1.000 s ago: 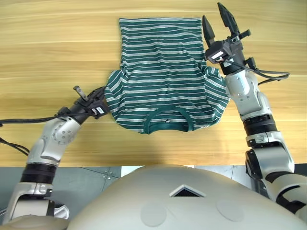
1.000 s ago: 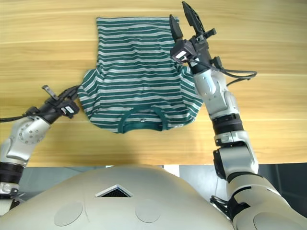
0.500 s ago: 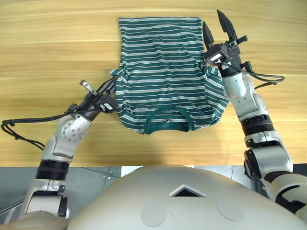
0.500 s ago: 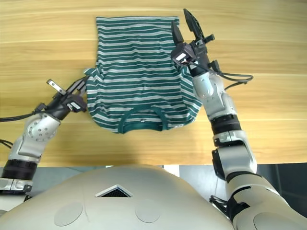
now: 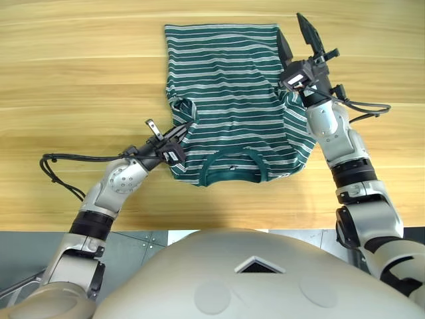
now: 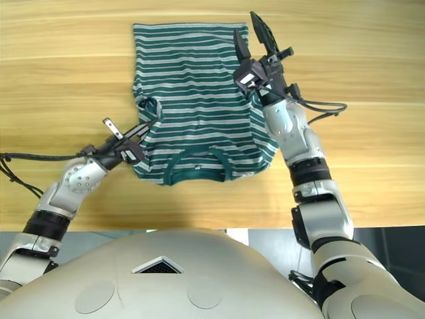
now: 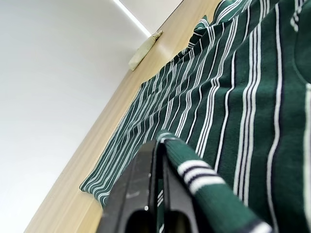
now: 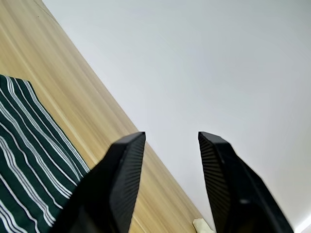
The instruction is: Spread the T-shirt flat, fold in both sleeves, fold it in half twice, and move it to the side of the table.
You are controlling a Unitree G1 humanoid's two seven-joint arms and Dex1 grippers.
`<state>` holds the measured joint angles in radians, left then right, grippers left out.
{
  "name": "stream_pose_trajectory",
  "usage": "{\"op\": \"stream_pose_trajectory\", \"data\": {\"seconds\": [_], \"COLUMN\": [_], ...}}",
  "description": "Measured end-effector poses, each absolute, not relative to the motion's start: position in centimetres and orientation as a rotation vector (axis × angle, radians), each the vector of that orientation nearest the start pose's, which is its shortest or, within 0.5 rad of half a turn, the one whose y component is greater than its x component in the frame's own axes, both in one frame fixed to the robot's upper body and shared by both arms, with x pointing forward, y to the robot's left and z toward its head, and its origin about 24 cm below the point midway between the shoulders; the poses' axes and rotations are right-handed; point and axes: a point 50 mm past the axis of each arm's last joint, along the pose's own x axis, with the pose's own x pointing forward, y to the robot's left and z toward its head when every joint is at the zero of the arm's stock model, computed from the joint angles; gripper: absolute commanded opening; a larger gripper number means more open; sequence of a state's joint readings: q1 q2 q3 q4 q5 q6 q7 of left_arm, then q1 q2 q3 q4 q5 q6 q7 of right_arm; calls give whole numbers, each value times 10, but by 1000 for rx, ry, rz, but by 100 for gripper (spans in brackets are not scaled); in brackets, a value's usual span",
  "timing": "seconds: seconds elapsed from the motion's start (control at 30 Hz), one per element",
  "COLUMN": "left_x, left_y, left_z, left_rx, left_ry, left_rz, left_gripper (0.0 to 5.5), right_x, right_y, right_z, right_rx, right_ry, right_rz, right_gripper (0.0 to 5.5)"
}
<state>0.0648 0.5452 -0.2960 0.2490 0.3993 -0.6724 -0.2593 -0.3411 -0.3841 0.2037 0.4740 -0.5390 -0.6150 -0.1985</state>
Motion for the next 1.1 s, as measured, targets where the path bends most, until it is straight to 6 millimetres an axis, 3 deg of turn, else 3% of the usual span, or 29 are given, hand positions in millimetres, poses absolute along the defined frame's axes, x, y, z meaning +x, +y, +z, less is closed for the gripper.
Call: {"op": "stream_pose_trajectory", "data": {"seconds": [0.37,0.5,0.7,0.77,0.87,0.93,1.03,1.1], "left_x": [193,181,181,181,182,181,178,181], "left_y": [169,172,175,177,193,202,198,189], "left_z": [-9,-12,-14,-14,-10,-8,3,18], "left_rx": [743,676,665,672,722,741,731,694], "left_ry": [-89,-46,-26,-24,-19,-14,-80,-166], "left_rz": [-910,-949,-947,-945,-892,-856,-866,-878], "left_gripper": [253,258,258,258,258,258,258,258], "right_x": [297,296,290,280,253,227,179,153], "right_y": [-164,-172,-181,-195,-247,-273,-283,-286], "right_z": [73,76,82,86,93,87,70,69], "right_rx": [-876,-913,-952,-973,-1109,-1194,-1297,-1342], "right_ry": [-511,-510,-528,-532,-446,-315,-132,-49], "right_rz": [266,253,242,251,248,285,364,375], "right_gripper": [202,202,202,202,202,202,202,202]}}
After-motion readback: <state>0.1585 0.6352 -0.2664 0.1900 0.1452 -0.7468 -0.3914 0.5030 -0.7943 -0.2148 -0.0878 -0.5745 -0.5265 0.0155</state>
